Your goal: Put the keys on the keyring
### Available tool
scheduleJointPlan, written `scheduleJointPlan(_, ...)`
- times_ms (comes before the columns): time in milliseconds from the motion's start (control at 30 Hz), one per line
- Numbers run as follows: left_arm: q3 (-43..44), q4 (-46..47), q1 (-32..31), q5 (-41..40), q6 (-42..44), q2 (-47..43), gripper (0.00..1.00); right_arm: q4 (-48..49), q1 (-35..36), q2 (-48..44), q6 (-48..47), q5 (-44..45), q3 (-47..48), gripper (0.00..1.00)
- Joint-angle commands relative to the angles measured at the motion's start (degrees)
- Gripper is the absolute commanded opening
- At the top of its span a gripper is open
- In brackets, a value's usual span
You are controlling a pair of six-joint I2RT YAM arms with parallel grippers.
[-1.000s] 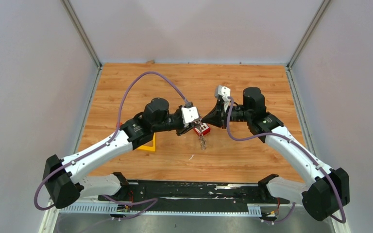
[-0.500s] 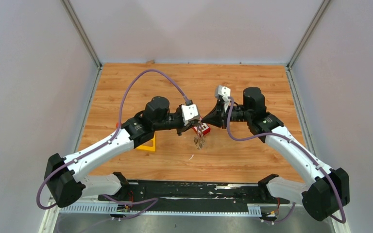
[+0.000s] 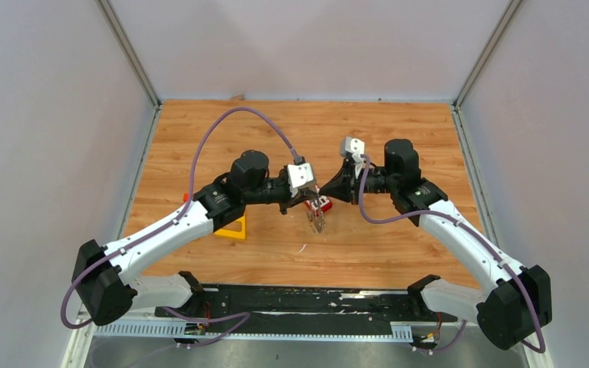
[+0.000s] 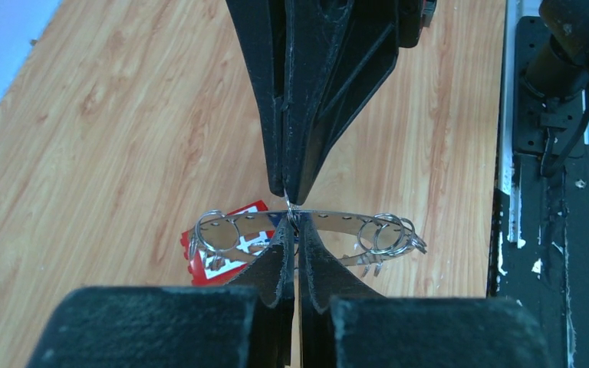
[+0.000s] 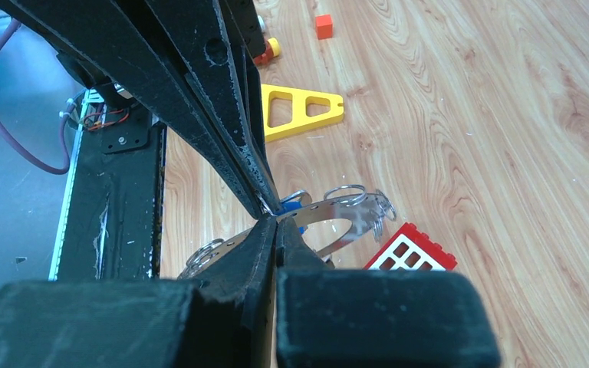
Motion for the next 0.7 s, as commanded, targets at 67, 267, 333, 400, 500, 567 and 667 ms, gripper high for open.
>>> scheduleJointPlan(67,4.0,0.6,-0.2,5.8,1.8,0.2,0.00,2.7,0.0,-1.2,-2.1,-2.7,-0.3,0.02)
scheduleJointPlan(267,8.4,-12.1,-0.2,5.9,11.2,0.8,0.00,-3.6,0.0,-3.7,-10.9,-3.9,0.3,0.26)
scheduleJointPlan(333,10.7,-17.3,-0.2,6.1,14.3,1.7,0.00,-4.1,0.0,-4.6,-12.8,-5.5,-0.1,0.33)
scheduleJointPlan(400,13.4,-21.5,-0.2,5.7,15.8,2.7,0.00,-4.9,0.1,-4.9,-14.4,-7.4,-0.2,0.38)
scheduleJointPlan(500,17.5,-27.0,-0.5,4.5,16.9,4.2,0.00,-5.4,0.2,-4.8,-15.5,-10.2,-0.1,0.43)
scheduleJointPlan(567,20.1,-30.7,-1.1,2.6,17.1,5.0,0.00,-5.2,0.5,-4.7,-15.4,-11.3,-0.2,0.44)
scheduleJointPlan(667,23.2,-34.3,-2.8,-0.7,16.9,5.8,0.00,-3.4,1.4,-4.5,-13.6,-11.1,-0.3,0.44)
